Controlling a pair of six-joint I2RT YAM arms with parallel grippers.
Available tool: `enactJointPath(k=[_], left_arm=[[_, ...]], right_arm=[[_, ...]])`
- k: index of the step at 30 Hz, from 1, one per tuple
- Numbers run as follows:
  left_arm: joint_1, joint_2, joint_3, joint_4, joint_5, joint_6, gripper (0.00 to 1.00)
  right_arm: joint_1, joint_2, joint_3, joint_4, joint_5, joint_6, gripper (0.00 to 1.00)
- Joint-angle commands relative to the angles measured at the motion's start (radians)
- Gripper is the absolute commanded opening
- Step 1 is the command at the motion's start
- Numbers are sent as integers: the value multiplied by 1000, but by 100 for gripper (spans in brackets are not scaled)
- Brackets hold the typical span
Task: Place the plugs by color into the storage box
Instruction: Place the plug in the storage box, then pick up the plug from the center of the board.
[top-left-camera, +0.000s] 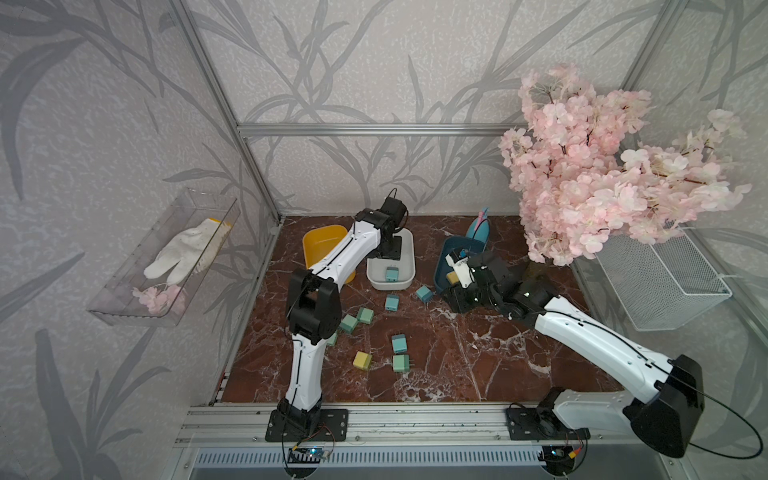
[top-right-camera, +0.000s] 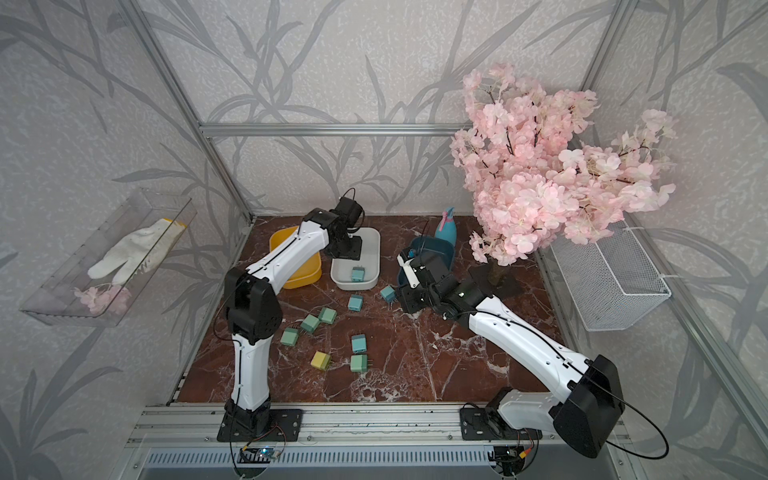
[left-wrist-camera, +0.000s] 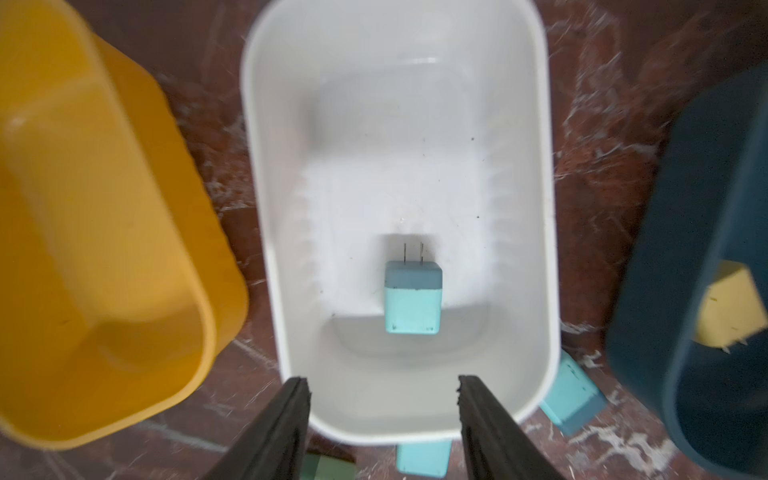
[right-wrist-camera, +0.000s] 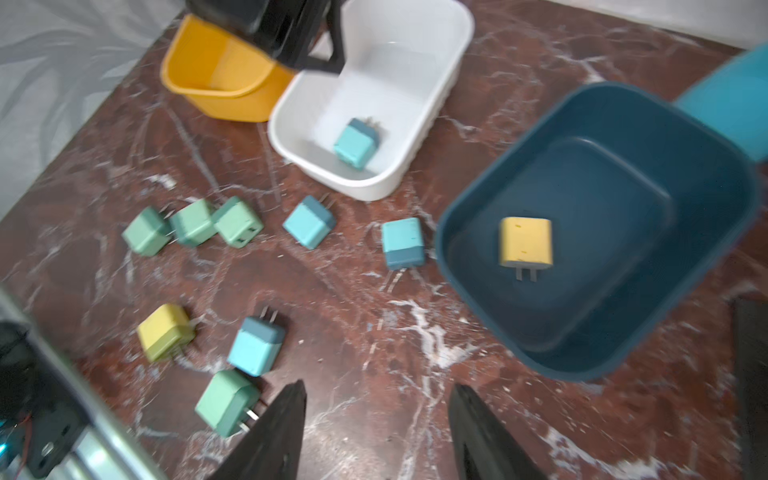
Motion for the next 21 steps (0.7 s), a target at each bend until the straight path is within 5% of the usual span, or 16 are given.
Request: enactJointPath(k=[1,13,21], left_arm=[[39,-152,-84,-53,-47,32,60],[265,-589,-720,141,28,-66,56],[401,-723,-855,180,32,-36,56]], right_arm=[[60,33,20,43,-118,-75,57],[393,295,71,230,-200,-217,59],[514,561,229,206,-125,-250,59]])
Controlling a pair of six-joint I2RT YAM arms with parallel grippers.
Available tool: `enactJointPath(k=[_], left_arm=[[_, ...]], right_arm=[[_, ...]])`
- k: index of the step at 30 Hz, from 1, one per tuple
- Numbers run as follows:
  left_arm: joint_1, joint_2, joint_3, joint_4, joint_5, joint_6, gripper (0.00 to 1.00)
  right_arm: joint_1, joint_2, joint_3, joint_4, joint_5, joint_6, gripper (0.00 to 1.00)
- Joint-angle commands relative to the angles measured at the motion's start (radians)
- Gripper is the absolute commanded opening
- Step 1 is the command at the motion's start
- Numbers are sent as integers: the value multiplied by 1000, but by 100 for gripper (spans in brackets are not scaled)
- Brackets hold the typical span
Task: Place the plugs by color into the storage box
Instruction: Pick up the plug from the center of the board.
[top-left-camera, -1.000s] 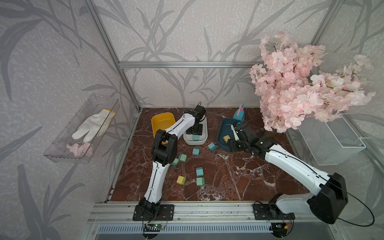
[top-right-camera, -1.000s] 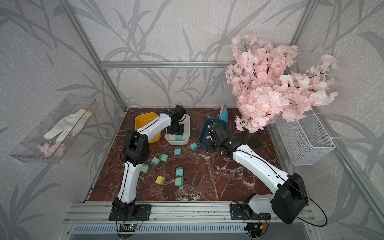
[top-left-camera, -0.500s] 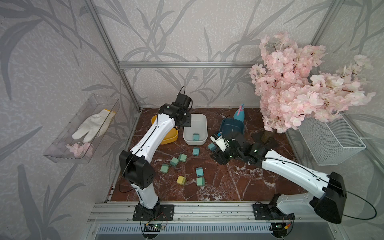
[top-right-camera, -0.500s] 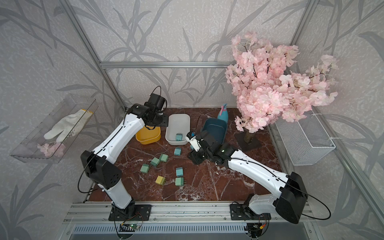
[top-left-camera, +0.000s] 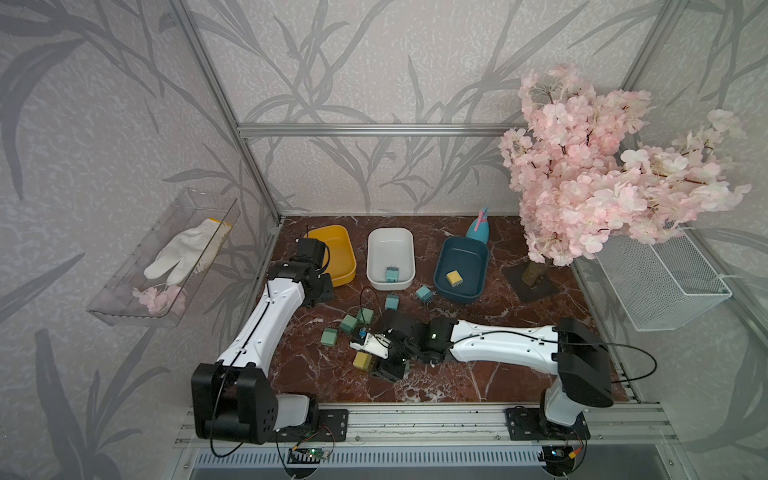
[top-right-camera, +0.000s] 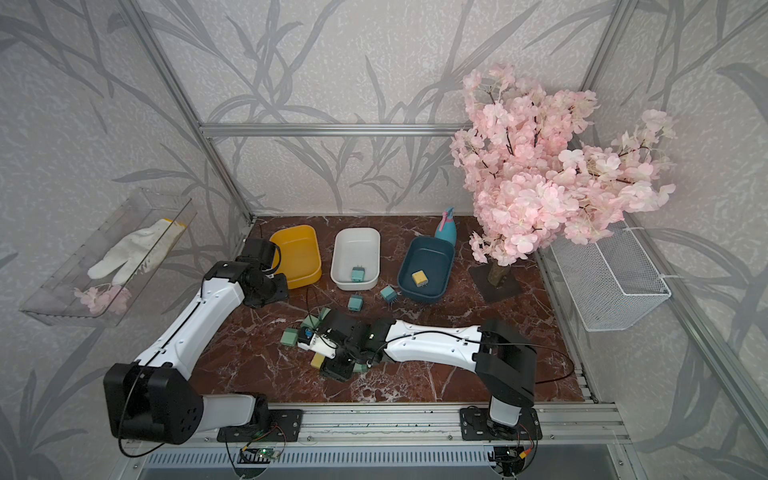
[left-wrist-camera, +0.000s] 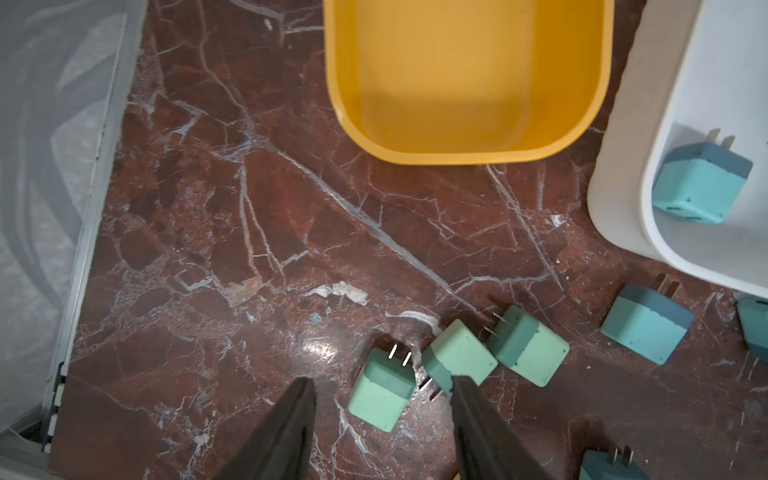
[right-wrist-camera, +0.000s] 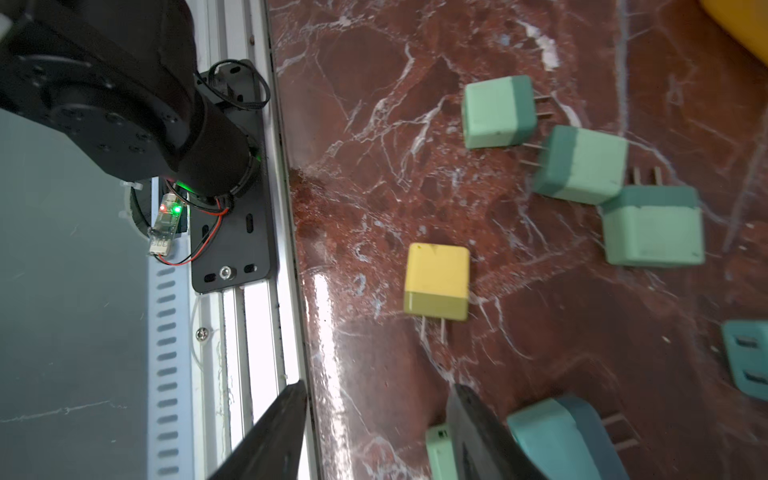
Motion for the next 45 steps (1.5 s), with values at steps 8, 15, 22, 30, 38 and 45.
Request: enactJointPath(k=[8,15,22,30,38,45], left_arm=[[46,-90,-93,121,-9,-15,56],[60,-103,-111,143,12,-17,56],[65,-95,-113,156,47,-20,55],[74,-68,-105,164,110,-5,55],[91,-57,-102,169,137,-6,55],[102,-45,-101,170,165,-6,55]], right_arm=[[25,238,207,-48,134,14,59],[7,302,263,-93,169,27,59],[-9,317,248,-109,177,44,63],[-10,323,267,-104,197,83,64],[-11,273,259,-95,270,98,65],[-13,340,296,-114,226,120,66]])
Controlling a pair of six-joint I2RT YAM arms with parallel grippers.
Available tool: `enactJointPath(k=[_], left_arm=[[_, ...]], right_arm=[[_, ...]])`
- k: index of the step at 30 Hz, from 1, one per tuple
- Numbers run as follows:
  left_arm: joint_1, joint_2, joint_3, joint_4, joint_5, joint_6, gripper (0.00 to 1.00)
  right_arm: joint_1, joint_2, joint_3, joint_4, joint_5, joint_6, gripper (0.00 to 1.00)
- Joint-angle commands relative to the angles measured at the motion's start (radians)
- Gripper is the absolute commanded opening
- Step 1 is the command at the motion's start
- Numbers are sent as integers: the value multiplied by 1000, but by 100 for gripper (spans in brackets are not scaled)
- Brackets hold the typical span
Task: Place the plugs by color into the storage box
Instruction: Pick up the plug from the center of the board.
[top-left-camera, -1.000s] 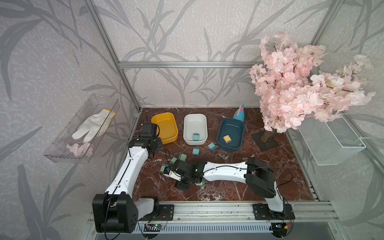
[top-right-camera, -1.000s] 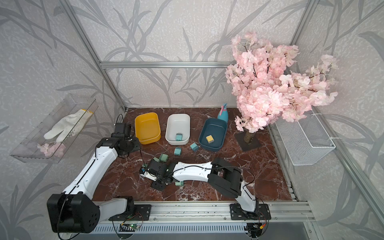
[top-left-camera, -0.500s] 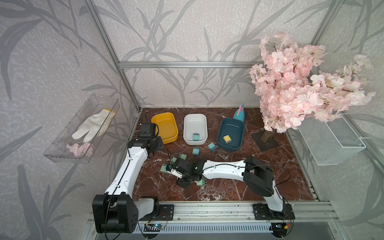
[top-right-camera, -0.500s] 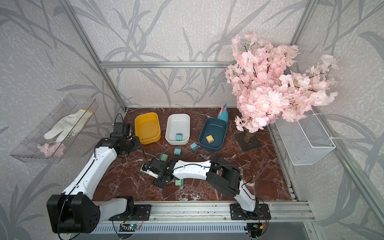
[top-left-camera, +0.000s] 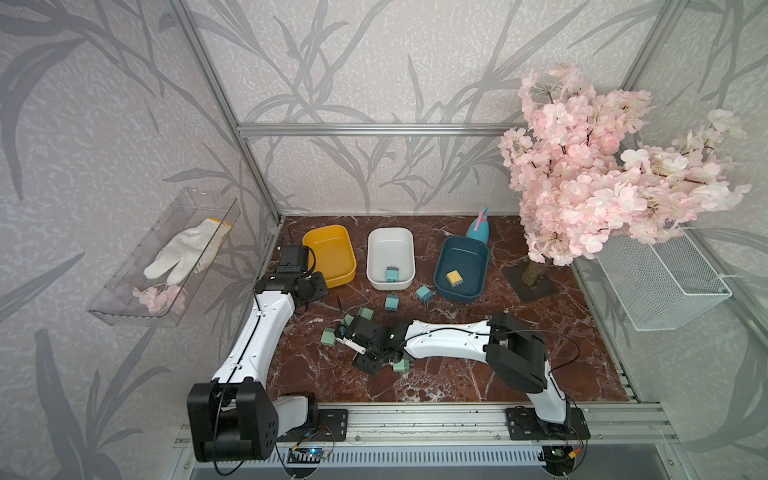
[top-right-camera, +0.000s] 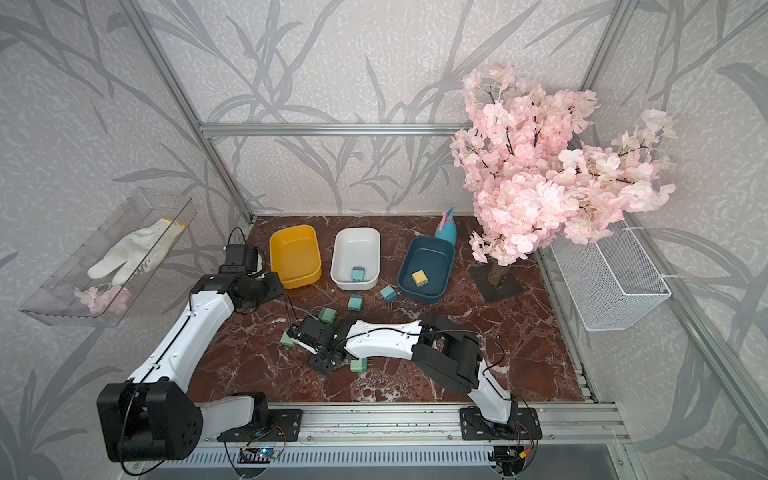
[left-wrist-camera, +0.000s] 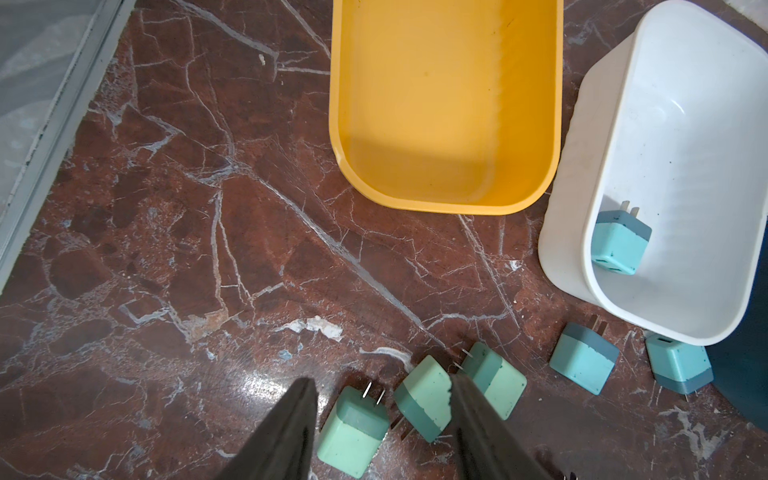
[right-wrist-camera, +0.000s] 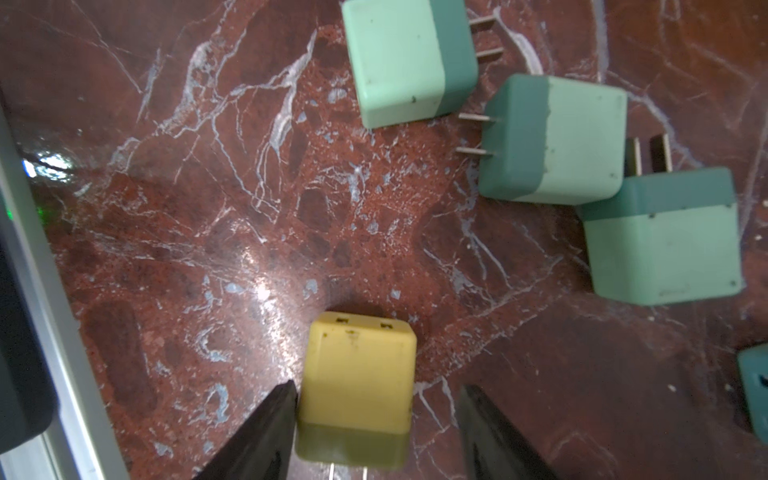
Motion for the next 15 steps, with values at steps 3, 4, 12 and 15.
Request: enactJointPath(k=[3,4,12,15], left_arm=[[9,13,4,7,28,4,55],[10,14,5,9,29,4,55],[19,25,9,10,52,3,54],[19,24,10,11,56,2,54]], right_arm=[[-6,50,53,-21,-55,46,66],[-5,58,55,-20,-60,53,66],[-16,56,32,-9,-52,86,61],[-19,42,24,-18,-46,88,50]])
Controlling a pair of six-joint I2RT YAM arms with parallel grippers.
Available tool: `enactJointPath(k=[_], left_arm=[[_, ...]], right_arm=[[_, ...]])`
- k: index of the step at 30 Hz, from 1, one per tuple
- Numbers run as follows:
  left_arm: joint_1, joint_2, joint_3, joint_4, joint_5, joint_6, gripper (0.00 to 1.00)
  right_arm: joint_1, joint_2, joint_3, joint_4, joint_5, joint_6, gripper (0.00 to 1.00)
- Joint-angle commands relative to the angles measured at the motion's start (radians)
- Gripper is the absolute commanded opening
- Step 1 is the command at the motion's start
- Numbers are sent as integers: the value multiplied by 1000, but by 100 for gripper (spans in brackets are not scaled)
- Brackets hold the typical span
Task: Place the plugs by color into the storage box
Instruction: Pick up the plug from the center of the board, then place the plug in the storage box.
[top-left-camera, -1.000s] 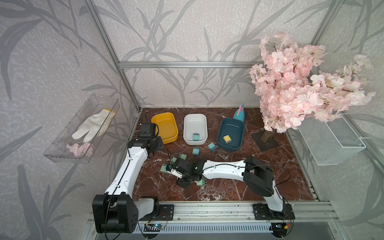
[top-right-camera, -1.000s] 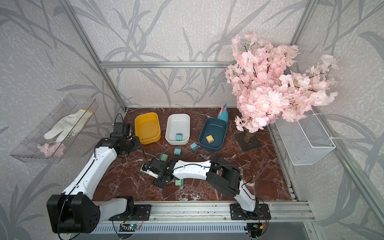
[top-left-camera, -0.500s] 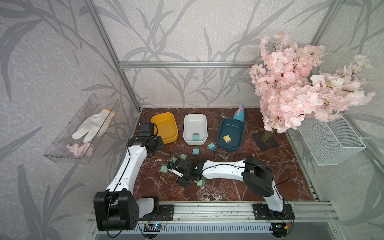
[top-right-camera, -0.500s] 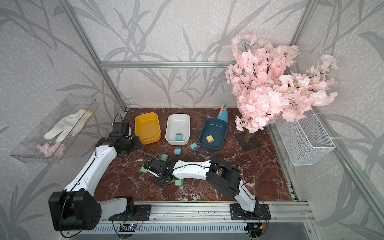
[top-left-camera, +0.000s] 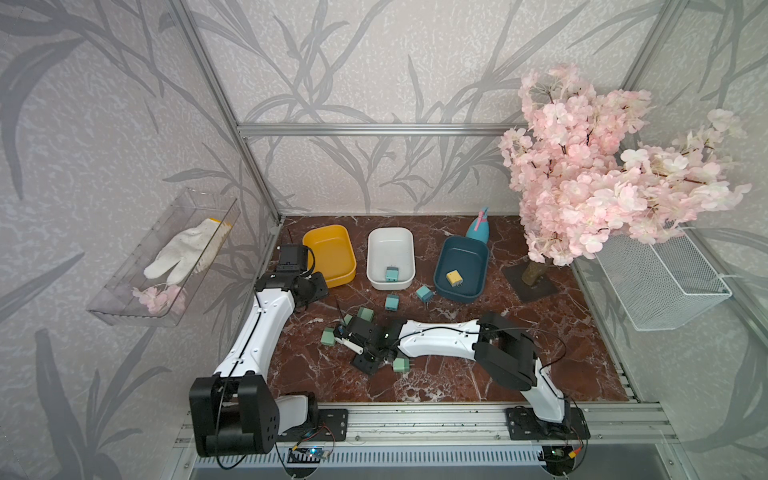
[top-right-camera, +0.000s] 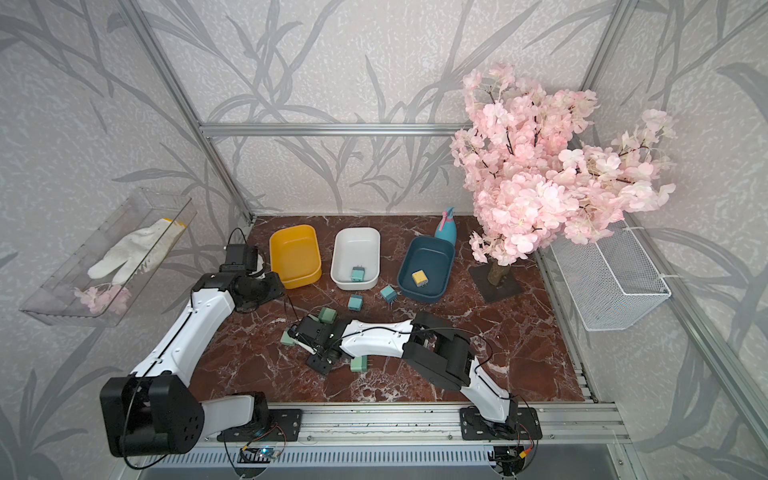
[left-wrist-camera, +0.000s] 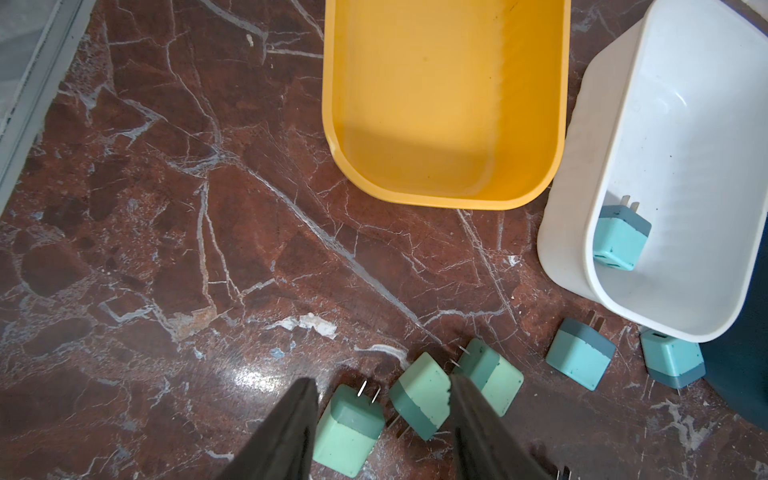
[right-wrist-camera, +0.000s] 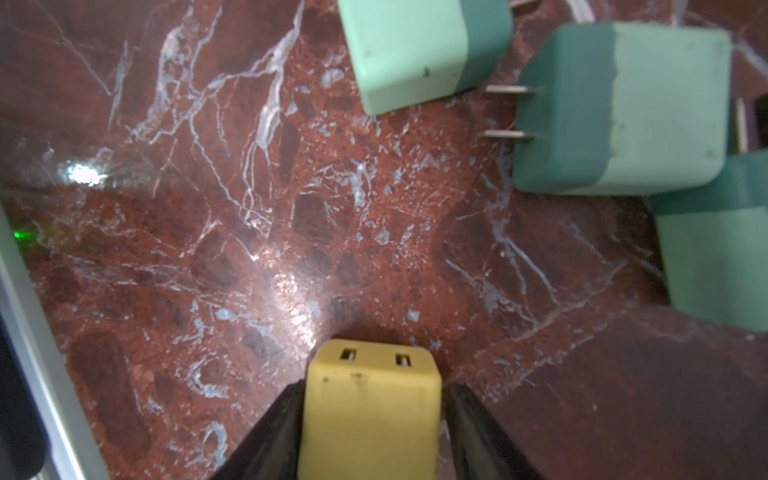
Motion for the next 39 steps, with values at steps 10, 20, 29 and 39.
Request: enactJointPath(k=[10,20,29,39], left_arm=[[6,-10,1,24,28,9,53],[-164,-33,13,32,-53,88,54],[-292,5,40,89,43,40,56],[-466,126,104,117,77,49,60]], right_arm=[[-11,-215,-90,21,56,15,39],[-156,-396,-104,-104,96,50,39],[-428,-487,-168,-139,159,-20,40],[-659,-437,-217,-83,138,-15,40]])
